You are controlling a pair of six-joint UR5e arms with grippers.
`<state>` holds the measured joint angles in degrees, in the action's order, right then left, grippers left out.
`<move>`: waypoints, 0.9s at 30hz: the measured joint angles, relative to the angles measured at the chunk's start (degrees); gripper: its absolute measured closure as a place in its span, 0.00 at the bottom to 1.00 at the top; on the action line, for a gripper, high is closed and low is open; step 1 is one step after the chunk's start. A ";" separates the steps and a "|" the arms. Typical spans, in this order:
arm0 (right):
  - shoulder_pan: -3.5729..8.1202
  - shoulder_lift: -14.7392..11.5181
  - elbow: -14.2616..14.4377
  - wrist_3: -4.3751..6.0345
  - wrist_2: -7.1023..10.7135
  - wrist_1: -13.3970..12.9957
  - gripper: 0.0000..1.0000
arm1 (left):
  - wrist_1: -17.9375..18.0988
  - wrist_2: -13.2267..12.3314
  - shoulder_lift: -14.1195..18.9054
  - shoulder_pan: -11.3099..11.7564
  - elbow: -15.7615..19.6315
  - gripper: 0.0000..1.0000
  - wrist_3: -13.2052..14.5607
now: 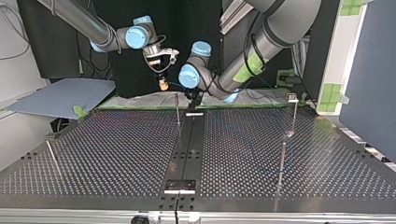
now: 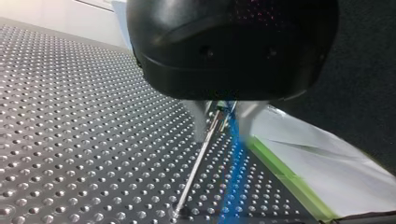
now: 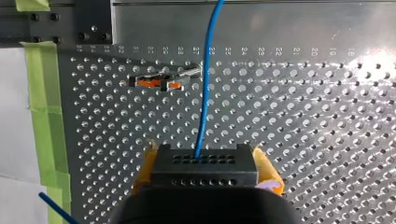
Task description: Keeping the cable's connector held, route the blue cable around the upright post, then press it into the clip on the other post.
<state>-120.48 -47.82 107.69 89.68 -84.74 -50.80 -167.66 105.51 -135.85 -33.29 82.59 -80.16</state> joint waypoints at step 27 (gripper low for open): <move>1.33 5.78 -0.04 -0.62 -0.98 -2.14 1.00 | 3.47 0.01 -3.38 -0.09 0.64 0.98 -4.61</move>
<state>-119.16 -42.04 107.64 89.06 -85.72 -52.93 -164.19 105.52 -139.23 -33.38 83.23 -84.77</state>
